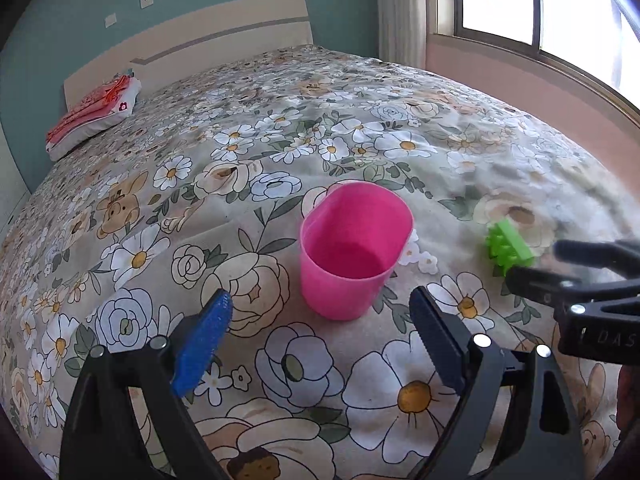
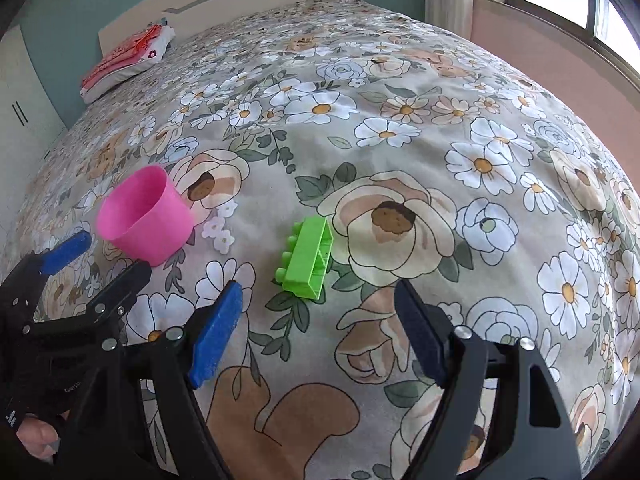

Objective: Collect trash
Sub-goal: 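Grasp the pink cup with left tool while right tool grasps the green brick, then carry the pink cup and green brick in both tools over the bin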

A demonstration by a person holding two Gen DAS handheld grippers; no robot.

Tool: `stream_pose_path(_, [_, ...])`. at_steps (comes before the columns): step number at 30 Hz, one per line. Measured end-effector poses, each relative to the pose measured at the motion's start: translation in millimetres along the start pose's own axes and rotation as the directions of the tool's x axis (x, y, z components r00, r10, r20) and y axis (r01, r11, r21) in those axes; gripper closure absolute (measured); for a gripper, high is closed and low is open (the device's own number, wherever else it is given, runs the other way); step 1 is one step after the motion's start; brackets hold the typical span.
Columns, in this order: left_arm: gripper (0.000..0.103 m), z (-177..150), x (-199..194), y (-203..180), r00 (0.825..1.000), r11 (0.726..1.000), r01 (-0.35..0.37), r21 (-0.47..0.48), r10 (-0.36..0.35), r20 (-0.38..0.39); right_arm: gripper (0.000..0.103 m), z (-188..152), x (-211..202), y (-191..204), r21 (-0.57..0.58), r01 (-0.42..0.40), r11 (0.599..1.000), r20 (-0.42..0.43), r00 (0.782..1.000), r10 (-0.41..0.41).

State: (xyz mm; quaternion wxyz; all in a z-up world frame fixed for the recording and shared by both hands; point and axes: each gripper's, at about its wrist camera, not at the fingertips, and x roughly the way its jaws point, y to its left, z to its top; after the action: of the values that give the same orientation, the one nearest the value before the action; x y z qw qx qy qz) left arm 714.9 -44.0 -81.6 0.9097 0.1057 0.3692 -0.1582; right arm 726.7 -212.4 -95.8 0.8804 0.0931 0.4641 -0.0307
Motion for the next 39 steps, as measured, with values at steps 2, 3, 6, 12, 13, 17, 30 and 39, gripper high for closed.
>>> stream_pose_path(2, [0.011, 4.9, 10.3, 0.6, 1.0, 1.0, 0.012, -0.013, -0.012, -0.001, 0.026, 2.0, 8.7, 1.8, 0.002, -0.011, 1.0, -0.008, 1.0, 0.011])
stream_pose_path(3, [0.012, 7.6, 14.9, -0.5, 1.0, 1.0, 0.015, -0.016, -0.015, 0.0, 0.026, 3.0, 13.4, 2.8, -0.002, -0.012, 1.0, -0.014, 1.0, 0.012])
stream_pose_path(6, [0.012, 13.6, 22.9, -4.2, 1.0, 1.0, 0.0, -0.017, 0.001, 0.013, 0.027, 4.4, 21.7, 0.8, -0.005, -0.019, 1.0, -0.003, 1.0, 0.019])
stream_pose_path(12, [0.044, 22.0, 25.7, -8.8, 0.997, 0.995, 0.073, -0.065, -0.072, 0.023, 0.067, 9.2, 28.2, 2.7, -0.047, -0.024, 0.999, -0.006, 1.0, 0.024])
stream_pose_path(13, [0.044, 21.3, 25.6, -10.8, 0.997, 0.994, 0.08, -0.069, -0.079, 0.023, 0.072, 9.0, 29.7, 3.9, -0.056, -0.026, 0.998, -0.011, 1.0, 0.025])
stream_pose_path(17, [0.045, 16.5, 20.2, -16.3, 0.997, 0.993, 0.083, -0.09, -0.081, 0.019, 0.081, 5.9, 28.8, 2.2, -0.057, -0.054, 0.997, -0.02, 0.998, 0.053])
stream_pose_path(30, [0.045, 15.7, -75.9, -4.4, 1.0, 0.981, 0.023, -0.192, -0.021, 0.013, 0.081, 4.1, -60.4, -1.1, -0.079, -0.122, 0.989, 0.023, 0.992, 0.125])
stream_pose_path(39, [0.045, 22.2, -196.7, -5.0, 0.989, 0.976, -0.123, -0.18, 0.134, 0.054, 0.081, 4.4, -177.2, 13.9, -0.148, -0.169, 0.974, 0.089, 0.979, 0.183])
